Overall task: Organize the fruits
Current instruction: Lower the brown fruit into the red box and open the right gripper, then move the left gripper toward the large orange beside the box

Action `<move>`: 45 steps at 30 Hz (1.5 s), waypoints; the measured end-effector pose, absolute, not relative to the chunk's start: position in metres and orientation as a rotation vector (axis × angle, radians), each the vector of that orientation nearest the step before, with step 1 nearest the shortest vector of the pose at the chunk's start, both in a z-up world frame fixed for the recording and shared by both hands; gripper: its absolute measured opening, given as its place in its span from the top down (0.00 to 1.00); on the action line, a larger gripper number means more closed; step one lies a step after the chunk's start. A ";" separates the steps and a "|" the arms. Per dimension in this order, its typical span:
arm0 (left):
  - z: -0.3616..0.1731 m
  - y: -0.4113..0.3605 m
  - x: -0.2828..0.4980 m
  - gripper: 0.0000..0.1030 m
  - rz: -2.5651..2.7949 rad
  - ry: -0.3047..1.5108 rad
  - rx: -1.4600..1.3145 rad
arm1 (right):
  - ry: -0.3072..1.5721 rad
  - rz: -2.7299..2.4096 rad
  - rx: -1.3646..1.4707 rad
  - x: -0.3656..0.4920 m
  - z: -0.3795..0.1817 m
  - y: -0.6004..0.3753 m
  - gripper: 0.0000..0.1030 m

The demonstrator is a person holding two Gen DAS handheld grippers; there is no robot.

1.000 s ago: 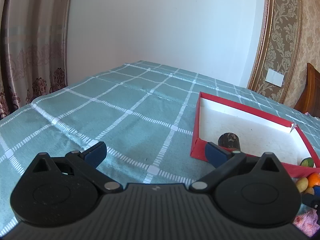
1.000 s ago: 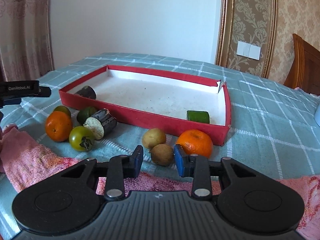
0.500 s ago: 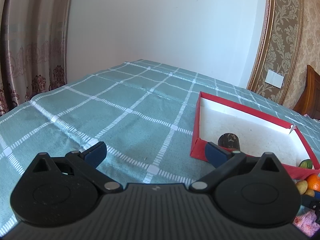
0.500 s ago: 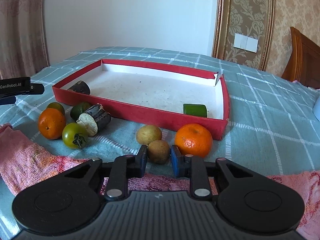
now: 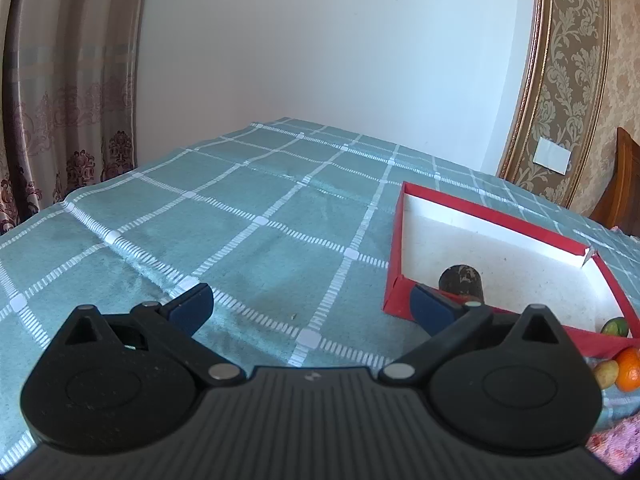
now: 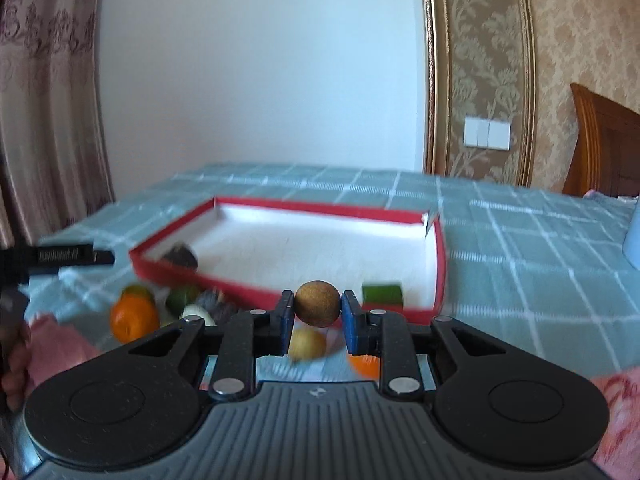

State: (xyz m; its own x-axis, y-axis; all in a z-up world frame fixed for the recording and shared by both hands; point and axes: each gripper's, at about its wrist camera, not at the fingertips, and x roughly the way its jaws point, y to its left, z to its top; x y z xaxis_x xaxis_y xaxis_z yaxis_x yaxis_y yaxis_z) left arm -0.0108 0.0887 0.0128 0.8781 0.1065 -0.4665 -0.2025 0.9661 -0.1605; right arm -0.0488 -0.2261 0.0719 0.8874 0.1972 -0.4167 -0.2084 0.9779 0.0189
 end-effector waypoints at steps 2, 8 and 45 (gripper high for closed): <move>0.013 0.089 -0.011 0.00 0.165 0.472 -0.207 | 0.416 0.207 -0.026 -0.042 0.076 -0.227 0.76; 0.013 0.088 -0.011 0.00 0.167 0.473 -0.205 | 0.411 0.196 -0.034 -0.015 0.081 -0.227 0.76; 0.014 0.088 -0.014 0.00 0.178 0.455 -0.209 | 0.357 0.068 0.133 -0.056 0.050 -0.284 0.27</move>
